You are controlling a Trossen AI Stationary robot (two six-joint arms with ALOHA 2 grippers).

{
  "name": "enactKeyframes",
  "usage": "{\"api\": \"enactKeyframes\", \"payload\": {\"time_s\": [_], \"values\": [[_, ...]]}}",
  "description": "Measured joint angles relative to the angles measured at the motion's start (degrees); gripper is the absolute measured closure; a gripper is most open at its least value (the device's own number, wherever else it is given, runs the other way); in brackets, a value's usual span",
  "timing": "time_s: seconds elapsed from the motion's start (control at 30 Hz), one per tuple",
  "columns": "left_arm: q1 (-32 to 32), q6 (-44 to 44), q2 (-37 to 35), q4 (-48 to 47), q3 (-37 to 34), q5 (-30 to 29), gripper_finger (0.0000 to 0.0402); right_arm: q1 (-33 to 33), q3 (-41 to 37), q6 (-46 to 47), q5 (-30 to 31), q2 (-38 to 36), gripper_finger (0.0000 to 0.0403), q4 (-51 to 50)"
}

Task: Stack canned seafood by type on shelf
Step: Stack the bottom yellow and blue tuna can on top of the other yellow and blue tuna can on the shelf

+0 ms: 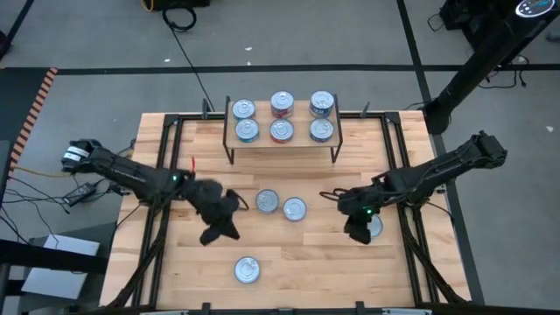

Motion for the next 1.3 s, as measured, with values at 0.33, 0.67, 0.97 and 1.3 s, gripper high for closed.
{"api": "enactKeyframes", "payload": {"time_s": [0.33, 0.67, 0.97, 1.3], "values": [[-13.08, -40.59, 10.97, 3.87, 0.00, -14.91, 0.0375, -3.96, 0.02, -11.46, 3.61, -9.23, 0.0340, -12.91], [-14.99, -54.67, 24.55, 17.90, 0.02, -16.46, 0.0327, -8.68, 0.02, -18.93, 7.99, -15.55, 0.0345, -13.65], [-14.99, -54.62, 25.71, 8.02, 2.94, -19.02, 0.0312, -9.21, 0.02, -20.19, 7.98, -17.37, 0.0346, -13.81], [-15.73, -42.15, 25.82, -18.56, 14.80, -23.63, 0.0311, -9.21, 0.02, -21.02, 8.36, -17.45, 0.0347, -13.32]]}}
